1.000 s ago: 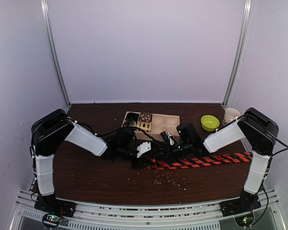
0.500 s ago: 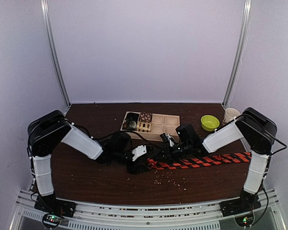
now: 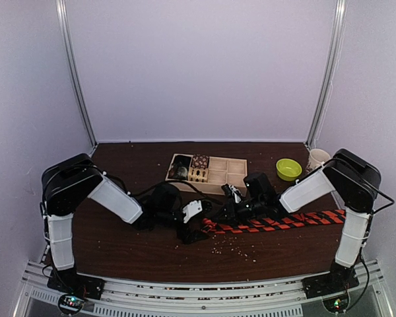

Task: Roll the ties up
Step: Roll the tie at the center of the board.

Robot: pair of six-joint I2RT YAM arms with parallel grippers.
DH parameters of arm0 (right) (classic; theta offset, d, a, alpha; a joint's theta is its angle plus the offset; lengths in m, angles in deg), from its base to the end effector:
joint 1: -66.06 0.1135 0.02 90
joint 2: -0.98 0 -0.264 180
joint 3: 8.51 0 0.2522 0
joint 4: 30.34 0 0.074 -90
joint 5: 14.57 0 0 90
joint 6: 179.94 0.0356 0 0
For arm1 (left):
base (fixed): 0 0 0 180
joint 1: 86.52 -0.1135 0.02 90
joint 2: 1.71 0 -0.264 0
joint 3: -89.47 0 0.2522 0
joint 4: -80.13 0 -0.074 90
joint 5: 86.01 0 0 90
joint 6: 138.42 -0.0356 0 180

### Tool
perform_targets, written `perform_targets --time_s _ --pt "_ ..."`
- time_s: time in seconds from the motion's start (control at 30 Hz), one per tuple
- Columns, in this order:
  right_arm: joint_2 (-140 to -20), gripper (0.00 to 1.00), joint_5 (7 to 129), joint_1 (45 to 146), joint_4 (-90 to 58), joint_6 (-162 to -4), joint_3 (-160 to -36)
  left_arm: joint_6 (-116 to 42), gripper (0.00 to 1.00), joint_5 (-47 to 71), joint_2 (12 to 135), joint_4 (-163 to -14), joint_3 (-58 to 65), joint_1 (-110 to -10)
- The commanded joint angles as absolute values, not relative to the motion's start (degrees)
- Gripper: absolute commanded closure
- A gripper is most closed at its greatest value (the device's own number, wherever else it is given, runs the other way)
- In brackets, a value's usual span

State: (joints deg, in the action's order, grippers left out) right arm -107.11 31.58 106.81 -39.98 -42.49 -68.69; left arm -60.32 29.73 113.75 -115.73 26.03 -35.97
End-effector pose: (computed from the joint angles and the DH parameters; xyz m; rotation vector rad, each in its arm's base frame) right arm 0.2485 0.2467 0.1156 -0.3452 2.5562 1.5859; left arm 0.2259 -0.2989 0.0905 1.3901 1.7893 -0.8635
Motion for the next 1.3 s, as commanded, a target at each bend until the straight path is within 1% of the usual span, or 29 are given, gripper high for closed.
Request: perform_targets --time_s 0.0,0.07,0.17,0.27,0.4,0.47,0.5,0.53,0.57,0.6,0.67,0.7,0.73,0.8,1.0,1.1,1.27 --pt "-106.66 1.0 32.68 106.84 -38.8 -41.88 -67.19 -60.8 0.15 28.91 118.22 -115.17 22.04 -34.68" --pt "-106.55 1.0 32.54 106.77 -38.9 -41.77 -67.25 -61.24 0.19 28.97 119.24 -113.82 20.47 -34.66" --pt "-105.92 1.0 32.37 106.76 -38.86 -41.61 -67.06 -61.87 0.31 28.88 119.83 -111.89 19.45 -34.66" --pt "-104.93 1.0 32.12 106.82 -38.89 -41.36 -66.89 -63.19 0.48 27.74 118.96 -107.75 19.57 -34.72" --pt "-104.68 1.0 31.67 106.91 -39.49 -40.56 -67.2 -64.19 0.67 27.76 115.58 -105.74 23.96 -35.63" --pt "-105.42 1.0 31.67 107.24 -39.3 -40.46 -67.6 -64.46 0.74 27.77 114.07 -105.85 26.64 -36.24" --pt "-105.9 1.0 31.66 107.44 -39.2 -40.57 -67.75 -64.5 0.75 27.74 113.52 -105.96 27.67 -36.51" --pt "-106.62 1.0 31.73 107.52 -39.15 -40.76 -67.74 -64.59 0.75 27.56 113.17 -105.98 28.32 -36.66" --pt "-107.36 1.0 31.87 107.56 -39.21 -41.11 -67.66 -64.86 0.73 27.55 113.01 -105.83 28.63 -36.68" --pt "-108.24 1.0 31.98 107.56 -39.33 -41.48 -67.58 -64.91 0.68 27.76 112.89 -105.91 28.8 -36.68" --pt "-110.1 1.0 32.65 107.54 -38.73 -42.95 -67.53 -64.43 0.52 28.27 112.81 -107.54 29.26 -36.67" --pt "-111.06 1.0 33.18 107.52 -38.43 -43.56 -67.49 -64.05 0.46 28.73 112.66 -109.13 29.75 -36.68" --pt "-111.87 1.0 33.28 107.46 -38.66 -43.66 -67.33 -63.4 0.42 28.92 112.44 -111.17 30.41 -36.67" --pt "-112.68 1.0 33.35 107.37 -39.93 -43.58 -66.69 -61.92 0.37 29.03 111.99 -114.58 31.74 -36.89" --pt "-112.58 1.0 35.36 107.28 -37.37 -46.01 -66.01 -60.07 0.35 29.51 110.65 -121.02 34.91 -37.73" --pt "-111.88 1.0 36.61 107.29 -36.0 -47.57 -65.53 -56.12 0.34 30.4 109.97 -124.56 35.28 -38.53" --pt "-111.12 1.0 37.19 107.28 -37.42 -47.66 -64.11 -49.14 0.34 32.05 110.6 -138.37 38.46 -38.9"
